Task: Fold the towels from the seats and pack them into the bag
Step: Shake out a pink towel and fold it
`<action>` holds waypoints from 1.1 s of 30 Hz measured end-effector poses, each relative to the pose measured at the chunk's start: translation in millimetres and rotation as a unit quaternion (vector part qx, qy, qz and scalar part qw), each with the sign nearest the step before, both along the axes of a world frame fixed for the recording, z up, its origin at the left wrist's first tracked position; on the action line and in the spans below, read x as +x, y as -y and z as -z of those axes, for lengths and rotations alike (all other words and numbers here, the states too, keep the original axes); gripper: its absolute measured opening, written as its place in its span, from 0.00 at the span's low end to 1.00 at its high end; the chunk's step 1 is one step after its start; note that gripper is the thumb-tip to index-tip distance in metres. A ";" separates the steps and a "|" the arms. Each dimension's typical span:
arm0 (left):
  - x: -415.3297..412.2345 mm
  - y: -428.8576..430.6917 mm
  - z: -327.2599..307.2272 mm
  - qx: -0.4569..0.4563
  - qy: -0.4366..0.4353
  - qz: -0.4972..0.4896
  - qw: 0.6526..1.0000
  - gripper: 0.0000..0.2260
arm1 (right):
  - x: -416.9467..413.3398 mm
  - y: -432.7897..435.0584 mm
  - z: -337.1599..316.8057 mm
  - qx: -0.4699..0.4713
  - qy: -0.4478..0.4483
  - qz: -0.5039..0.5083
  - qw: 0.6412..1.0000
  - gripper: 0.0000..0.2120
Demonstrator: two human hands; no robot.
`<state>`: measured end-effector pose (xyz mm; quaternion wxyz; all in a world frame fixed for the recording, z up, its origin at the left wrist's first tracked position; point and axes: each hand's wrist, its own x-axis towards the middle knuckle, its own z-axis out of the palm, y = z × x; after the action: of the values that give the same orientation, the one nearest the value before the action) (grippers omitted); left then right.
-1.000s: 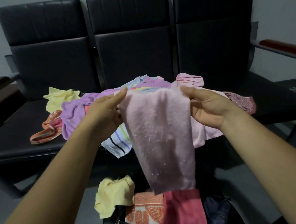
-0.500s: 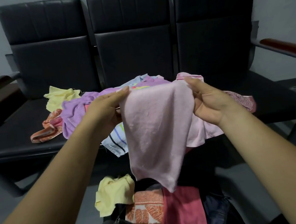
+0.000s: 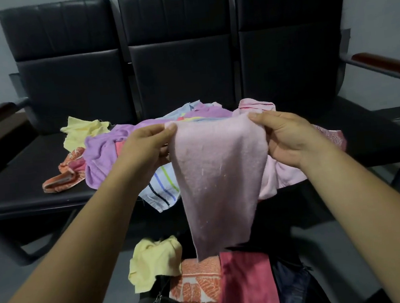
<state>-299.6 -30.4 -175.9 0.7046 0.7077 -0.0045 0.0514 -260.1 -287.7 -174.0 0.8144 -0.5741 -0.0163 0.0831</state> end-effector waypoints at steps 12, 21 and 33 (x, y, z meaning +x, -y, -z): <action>-0.9 -3.2 3.0 0.172 0.078 -0.030 0.982 0.06 | 0.0 8.4 -3.5 -0.097 0.057 -0.009 0.994 0.18; 1.1 -3.2 -3.9 -0.090 0.027 0.072 0.993 0.17 | -0.2 5.4 -6.2 0.103 0.000 -0.047 0.994 0.14; 1.5 -1.2 1.7 0.117 0.071 -0.091 0.986 0.07 | 10.0 9.5 4.9 -0.085 0.097 0.089 0.988 0.08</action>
<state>-298.1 -29.2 -177.6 0.6073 0.7773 0.0044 0.1644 -250.1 -297.2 -179.0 0.7614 -0.6457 -0.0363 -0.0448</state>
